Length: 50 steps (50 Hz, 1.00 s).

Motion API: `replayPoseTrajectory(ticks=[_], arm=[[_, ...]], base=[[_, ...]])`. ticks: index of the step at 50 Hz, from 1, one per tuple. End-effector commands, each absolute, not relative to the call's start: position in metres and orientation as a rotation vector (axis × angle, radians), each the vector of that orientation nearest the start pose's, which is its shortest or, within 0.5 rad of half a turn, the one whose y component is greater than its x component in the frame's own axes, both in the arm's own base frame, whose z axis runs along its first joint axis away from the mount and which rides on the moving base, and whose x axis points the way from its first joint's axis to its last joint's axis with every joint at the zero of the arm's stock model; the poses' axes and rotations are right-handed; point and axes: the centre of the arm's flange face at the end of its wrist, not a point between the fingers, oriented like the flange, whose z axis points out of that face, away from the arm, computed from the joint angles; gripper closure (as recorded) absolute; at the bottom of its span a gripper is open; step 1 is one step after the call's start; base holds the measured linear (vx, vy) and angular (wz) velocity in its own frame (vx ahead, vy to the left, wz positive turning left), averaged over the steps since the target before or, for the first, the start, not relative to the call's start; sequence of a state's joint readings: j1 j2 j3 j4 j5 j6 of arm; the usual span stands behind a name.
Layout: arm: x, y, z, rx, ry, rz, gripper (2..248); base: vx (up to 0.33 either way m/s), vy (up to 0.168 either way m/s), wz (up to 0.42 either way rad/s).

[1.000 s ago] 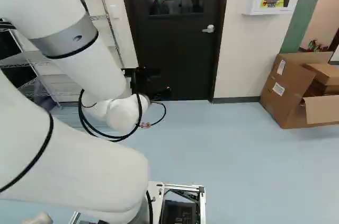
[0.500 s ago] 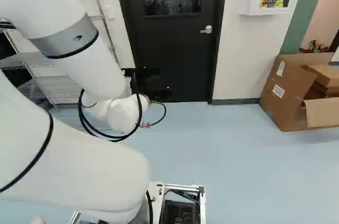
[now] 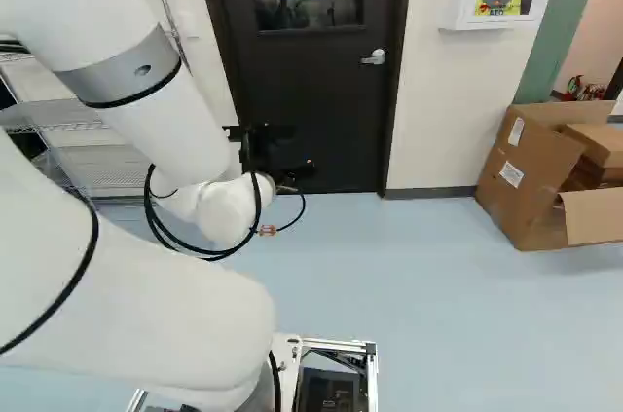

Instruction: Open the door and move inside

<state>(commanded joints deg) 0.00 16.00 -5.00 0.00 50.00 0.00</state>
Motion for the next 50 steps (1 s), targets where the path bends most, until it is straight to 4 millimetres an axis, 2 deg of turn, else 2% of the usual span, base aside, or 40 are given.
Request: replayPoseTrajectory(ticks=[50], arm=[[0.2703,0.0000,0.3656,-2.558,0.000,-1.824,3]], base=[[0.144,-0.063,0.000]])
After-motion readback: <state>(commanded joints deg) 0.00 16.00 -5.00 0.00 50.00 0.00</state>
